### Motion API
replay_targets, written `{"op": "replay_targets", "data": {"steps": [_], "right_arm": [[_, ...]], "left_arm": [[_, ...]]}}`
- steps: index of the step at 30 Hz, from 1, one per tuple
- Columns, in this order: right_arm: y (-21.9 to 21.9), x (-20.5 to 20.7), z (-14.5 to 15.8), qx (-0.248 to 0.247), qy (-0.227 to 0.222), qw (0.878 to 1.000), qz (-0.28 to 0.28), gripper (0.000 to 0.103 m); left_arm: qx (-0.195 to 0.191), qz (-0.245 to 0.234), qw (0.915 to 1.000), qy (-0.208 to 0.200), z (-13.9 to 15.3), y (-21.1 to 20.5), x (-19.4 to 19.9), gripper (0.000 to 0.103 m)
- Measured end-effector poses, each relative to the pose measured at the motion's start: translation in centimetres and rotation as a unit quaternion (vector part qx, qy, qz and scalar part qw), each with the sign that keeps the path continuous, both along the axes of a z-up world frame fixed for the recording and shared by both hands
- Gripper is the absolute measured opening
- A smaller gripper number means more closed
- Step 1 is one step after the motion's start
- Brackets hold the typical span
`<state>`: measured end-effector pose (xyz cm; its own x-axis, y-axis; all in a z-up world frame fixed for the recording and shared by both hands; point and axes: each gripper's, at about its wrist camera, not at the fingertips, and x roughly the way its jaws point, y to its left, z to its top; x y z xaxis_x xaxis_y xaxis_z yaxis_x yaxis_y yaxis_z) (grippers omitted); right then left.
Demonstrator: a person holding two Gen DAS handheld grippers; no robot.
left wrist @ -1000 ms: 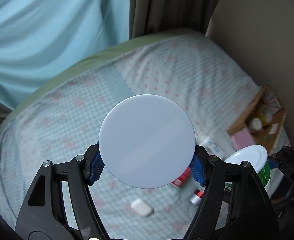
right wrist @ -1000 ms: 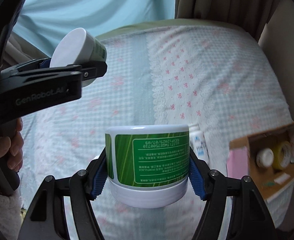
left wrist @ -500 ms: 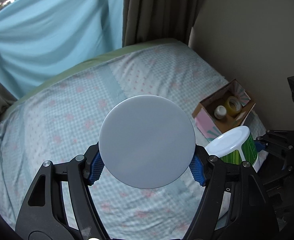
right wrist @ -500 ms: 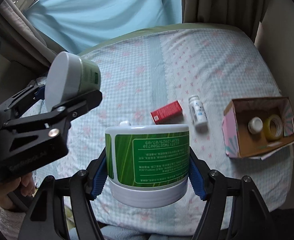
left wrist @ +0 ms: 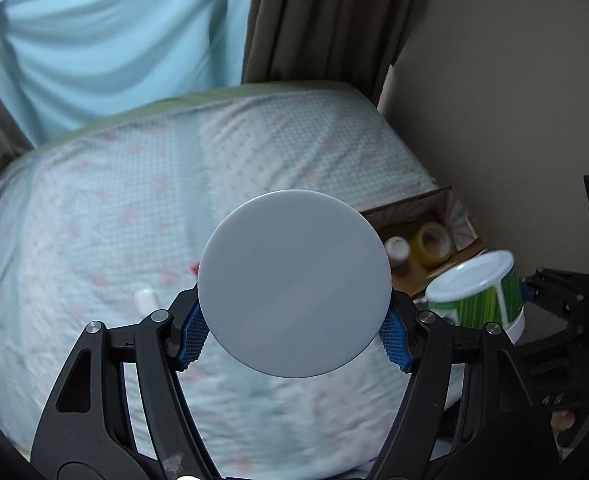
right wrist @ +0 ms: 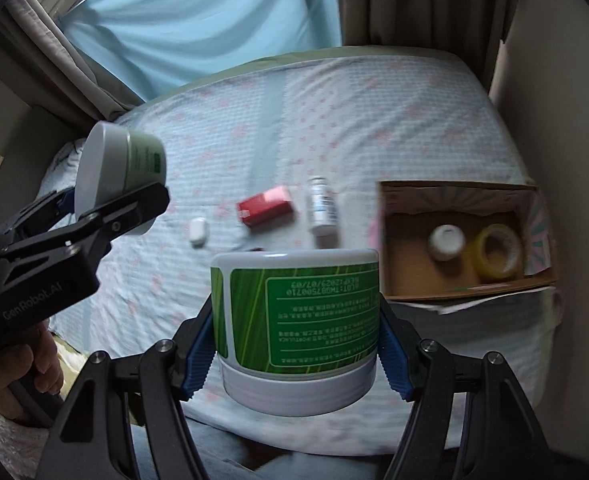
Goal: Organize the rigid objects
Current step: 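Carry both jars with both tools over the cardboard box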
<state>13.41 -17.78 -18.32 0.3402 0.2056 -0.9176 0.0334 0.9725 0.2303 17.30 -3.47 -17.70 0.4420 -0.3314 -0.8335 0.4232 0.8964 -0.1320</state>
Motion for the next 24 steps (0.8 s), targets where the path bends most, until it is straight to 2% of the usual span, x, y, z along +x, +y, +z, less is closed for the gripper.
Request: {"op": "replay_targets", "data": {"steps": [6,13,19,24], "right_arm": [[-7.7,0.3,-0.7,-0.005,0.015,1.000,0.000,0.066],[-13.7,3.0,-2.9,-0.019,0.029,0.999,0.000,0.066],[-17.3,6.3,-6.0,-0.014,0.033,0.999,-0.010,0.066],[-19.9,9.2,-9.7,-0.006,0.049,0.999,-0.020,0.066]], "left_arm": [[-0.001,0.024,0.9994,0.024,-1.3,-5.2,-1.1,0.068],[0.020,0.033,0.9980,0.051,-3.9,-10.4,-1.4,0.068],[0.041,0.031,0.9956,0.078,-7.2,-13.8,0.8,0.068],[0.054,0.024,0.9929,0.104,-10.4,-16.4,3.3,0.068]]}}
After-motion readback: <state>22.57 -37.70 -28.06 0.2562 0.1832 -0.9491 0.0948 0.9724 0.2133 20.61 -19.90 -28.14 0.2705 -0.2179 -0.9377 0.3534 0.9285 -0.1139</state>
